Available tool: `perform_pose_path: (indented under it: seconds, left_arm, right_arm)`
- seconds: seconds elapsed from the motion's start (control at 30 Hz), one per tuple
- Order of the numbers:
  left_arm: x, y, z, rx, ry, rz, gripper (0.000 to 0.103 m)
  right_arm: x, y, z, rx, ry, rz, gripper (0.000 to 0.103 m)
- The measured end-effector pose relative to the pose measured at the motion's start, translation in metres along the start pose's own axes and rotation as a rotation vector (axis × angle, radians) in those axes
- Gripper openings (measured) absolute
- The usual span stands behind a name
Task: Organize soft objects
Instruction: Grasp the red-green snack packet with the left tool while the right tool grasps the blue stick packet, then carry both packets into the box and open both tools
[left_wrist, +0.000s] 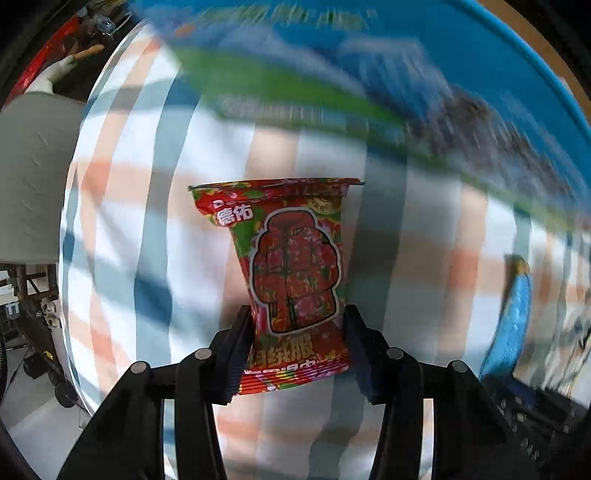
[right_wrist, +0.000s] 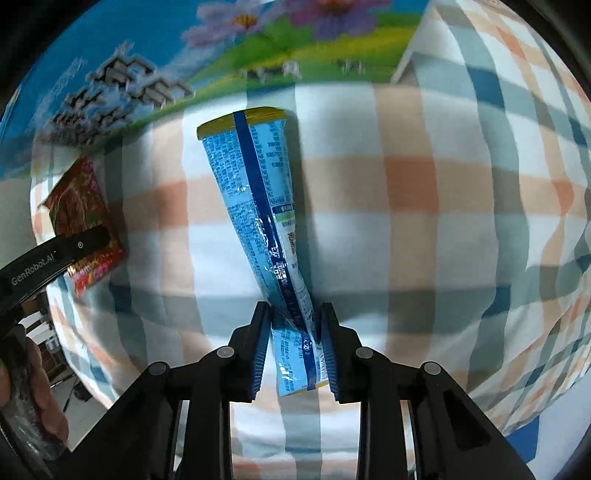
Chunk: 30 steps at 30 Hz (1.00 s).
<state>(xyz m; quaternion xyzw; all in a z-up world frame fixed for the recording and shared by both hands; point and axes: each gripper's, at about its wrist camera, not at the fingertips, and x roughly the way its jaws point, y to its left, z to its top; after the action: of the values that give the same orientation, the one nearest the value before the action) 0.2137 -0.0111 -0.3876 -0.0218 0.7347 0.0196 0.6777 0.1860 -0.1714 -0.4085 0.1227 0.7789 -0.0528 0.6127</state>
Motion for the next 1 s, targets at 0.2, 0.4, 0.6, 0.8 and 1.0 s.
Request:
perform_pose_path:
  seconds: [0.2,0.4,0.6,0.8,1.0]
  left_arm:
    - [-0.003,0.006,-0.070,0.052,0.039,-0.030,0.045]
    - [0.020,0.000,-0.089,0.088,0.052,-0.003,0.048]
    - [0.037,0.014,-0.065,0.065,0.063,-0.012,0.051]
    - [0.049,0.029,-0.056,0.049,0.057,-0.006,0.052]
    - [0.040,0.014,-0.045,0.051,0.022,0.009,0.044]
  right_arm:
    - [0.011,-0.007,-0.040,-0.028,0.063,0.022,0.027]
    - [0.019,-0.009,-0.074,-0.054,0.073,0.019,0.027]
    - [0.021,0.014,-0.083,-0.095,0.018,-0.027,0.028]
    - [0.031,0.029,-0.070,-0.077,0.032,-0.054,0.032]
    - [0.039,0.035,-0.071,-0.043,0.034,-0.074,0.031]
